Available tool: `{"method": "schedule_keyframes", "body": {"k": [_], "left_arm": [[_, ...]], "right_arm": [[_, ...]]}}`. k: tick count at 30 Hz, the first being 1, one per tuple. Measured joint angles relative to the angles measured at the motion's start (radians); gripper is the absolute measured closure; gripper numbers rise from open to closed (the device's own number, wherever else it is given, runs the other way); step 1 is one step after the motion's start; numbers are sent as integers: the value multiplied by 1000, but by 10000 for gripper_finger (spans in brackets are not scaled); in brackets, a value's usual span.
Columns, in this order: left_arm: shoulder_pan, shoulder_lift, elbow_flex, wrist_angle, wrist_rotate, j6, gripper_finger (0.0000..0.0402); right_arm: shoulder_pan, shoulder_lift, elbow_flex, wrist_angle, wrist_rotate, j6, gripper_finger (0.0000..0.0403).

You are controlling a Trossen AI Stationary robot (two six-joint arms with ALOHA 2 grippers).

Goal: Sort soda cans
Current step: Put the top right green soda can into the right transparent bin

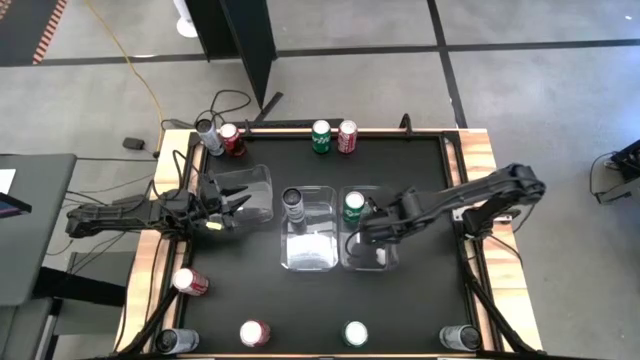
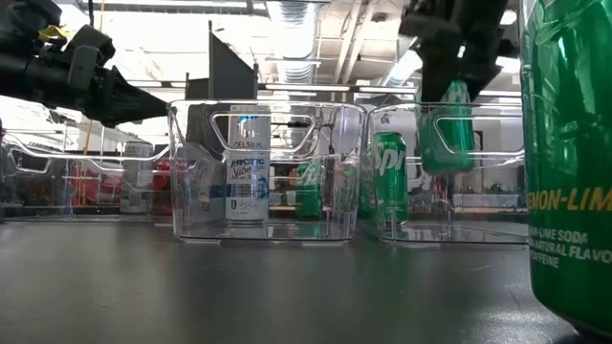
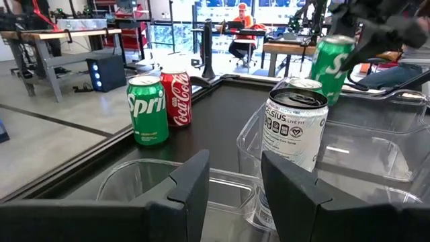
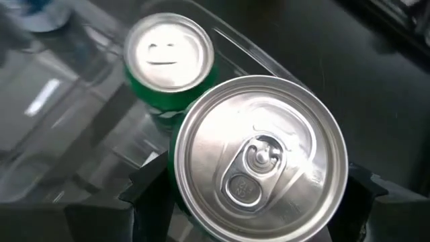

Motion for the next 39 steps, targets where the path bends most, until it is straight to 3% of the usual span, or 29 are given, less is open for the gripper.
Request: {"method": "schedule_keyframes", "body": {"k": [12,22,39], "left_arm": [[0,0,0,-2,1,15,270],[0,0,0,-4,1,35,270],[0,0,1,-15,2,36,270]], "right_arm": [[-52,107,0,-11,-27,258,104],[-86,111,-35,26,-28,403,104],[-147,111,-40,72,-28,422,97]]}}
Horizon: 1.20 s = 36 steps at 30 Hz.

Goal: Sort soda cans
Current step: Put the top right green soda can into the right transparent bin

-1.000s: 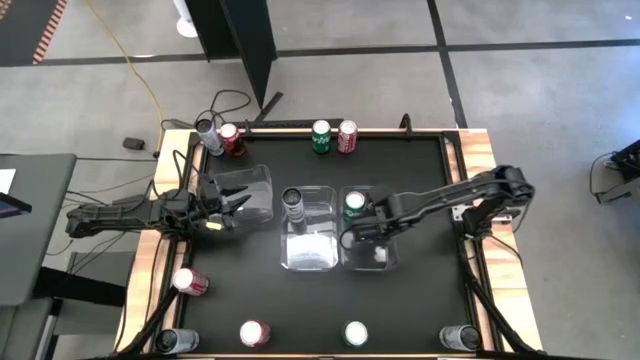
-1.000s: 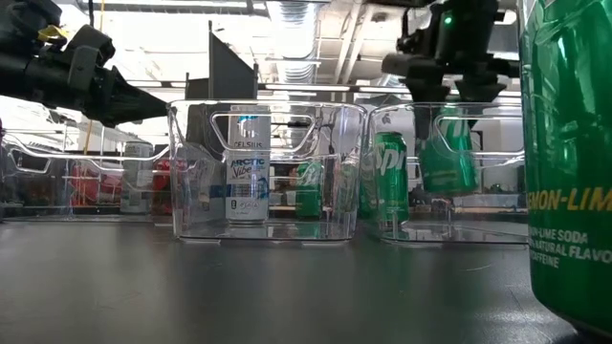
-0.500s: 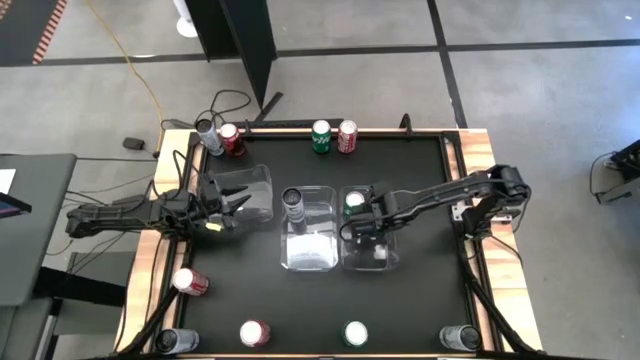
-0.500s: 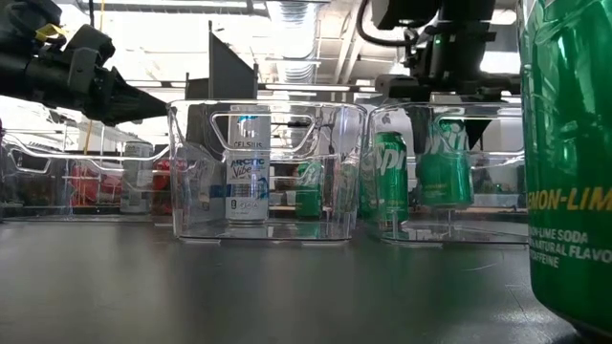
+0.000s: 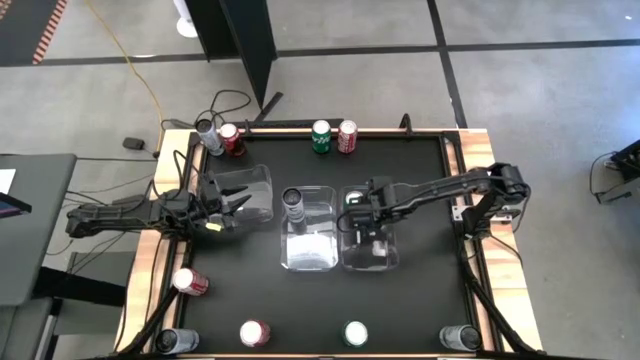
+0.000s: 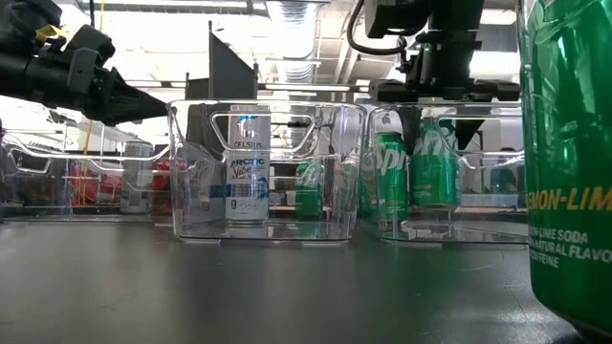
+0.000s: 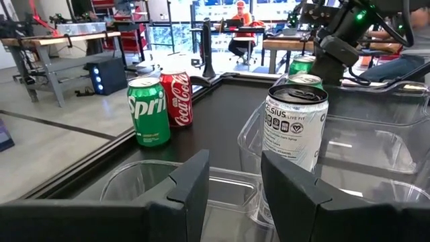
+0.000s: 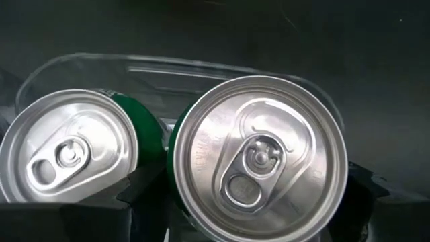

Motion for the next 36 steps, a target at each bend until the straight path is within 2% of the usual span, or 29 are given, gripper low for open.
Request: {"method": "schedule_keyframes", "body": {"k": [7,18,29,36], "left_arm": [[0,0,1,-6,0,0,270],[0,0,1,-8,0,0,270],[0,0,1,-8,0,0,270],[0,0,1,-8,0,-1,270]], "right_arm": [[0,0,0,-1,0,-18,92],[0,0,2,2,4,-53,45],[0,-1,4,-3,8,-100,46],[0,-3,38,-28,56,-128,56]]}}
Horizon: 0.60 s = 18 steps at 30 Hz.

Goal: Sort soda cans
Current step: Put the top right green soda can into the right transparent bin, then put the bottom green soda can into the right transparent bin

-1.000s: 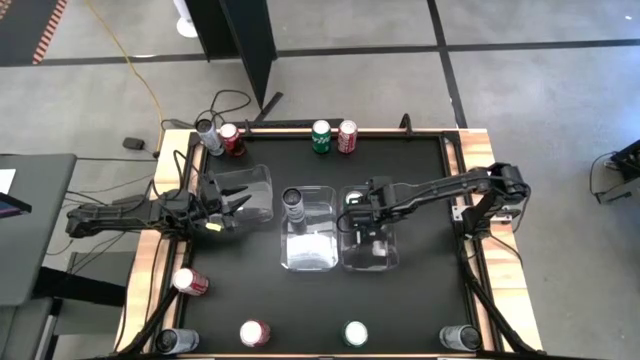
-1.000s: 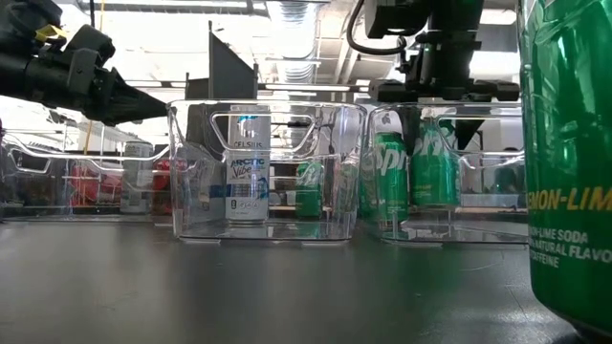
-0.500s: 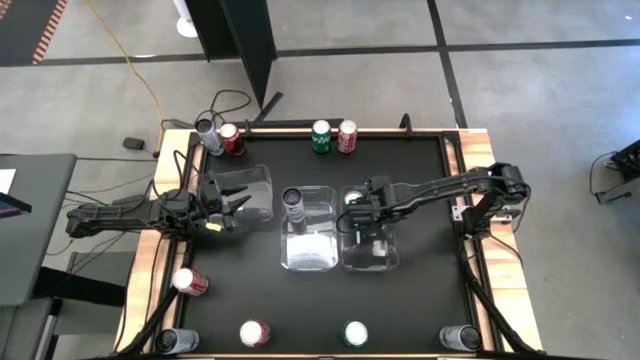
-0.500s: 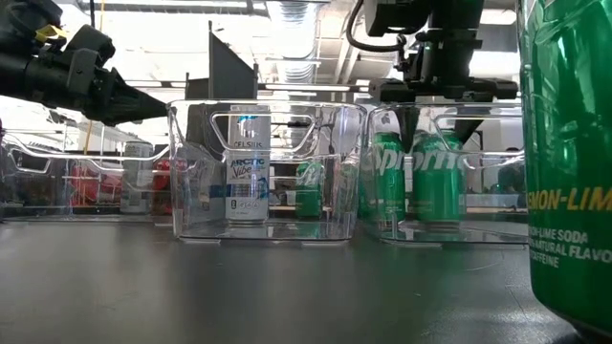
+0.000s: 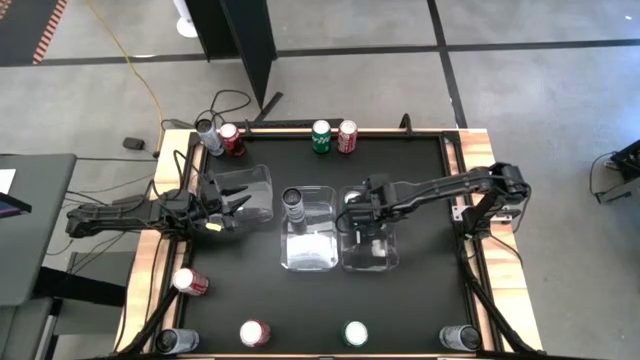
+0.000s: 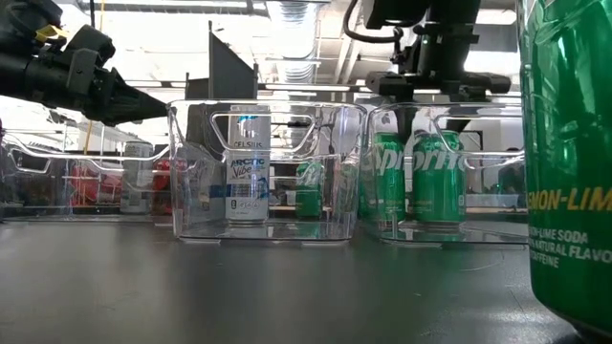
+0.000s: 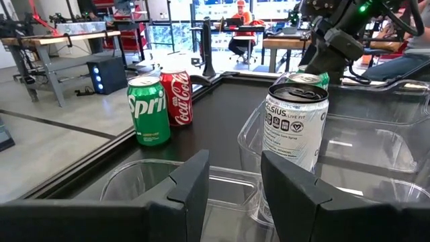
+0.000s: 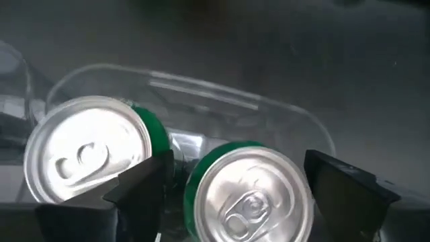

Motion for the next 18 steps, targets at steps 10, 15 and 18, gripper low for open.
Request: {"method": "schedule_keyframes", "body": {"k": [10,15,18], "left_arm": [[0,0,0,0,0,-6,270],[0,0,-1,0,0,-18,270],[0,0,-1,1,0,-27,270]], "right_arm": [[-4,-1,65,-101,74,-24,58],[11,-1,123,-139,126,-99,58],[18,-1,162,-138,159,-190,58]]}}
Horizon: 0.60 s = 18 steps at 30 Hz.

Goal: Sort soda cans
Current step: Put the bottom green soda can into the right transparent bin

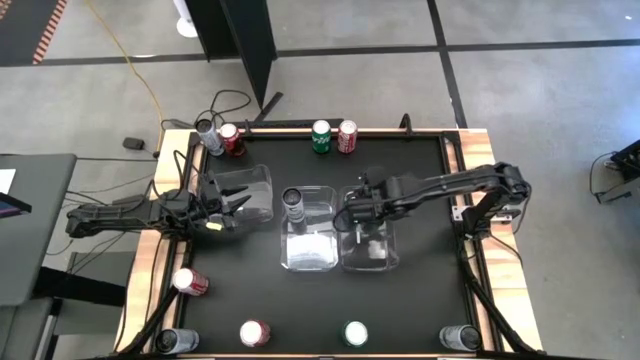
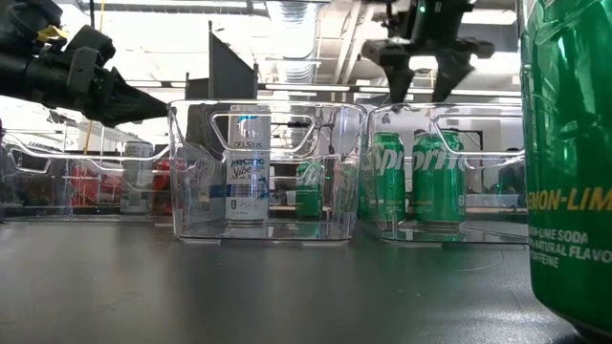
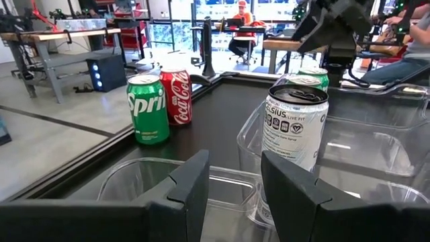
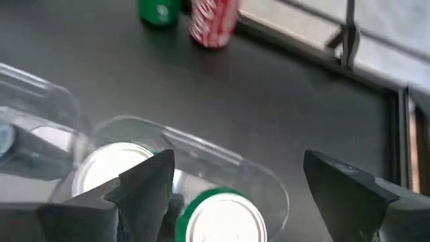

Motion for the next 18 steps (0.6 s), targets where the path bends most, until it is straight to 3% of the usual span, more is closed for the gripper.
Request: {"method": "schedule_keyframes", "body": {"k": [6,13,15,18], "left_arm": [[0,0,0,2,-1,-4,270],[0,0,-2,14,-1,-10,270],[0,0,-2,14,-1,-10,270],[0,0,-2,15,-1,-11,270]], "right_arm": [[-38,0,79,65,9,-261,58],[-142,0,104,316,-25,-710,58],[-183,0,104,415,-73,-853,58],[-256,0,104,536,-245,-984,58]]}}
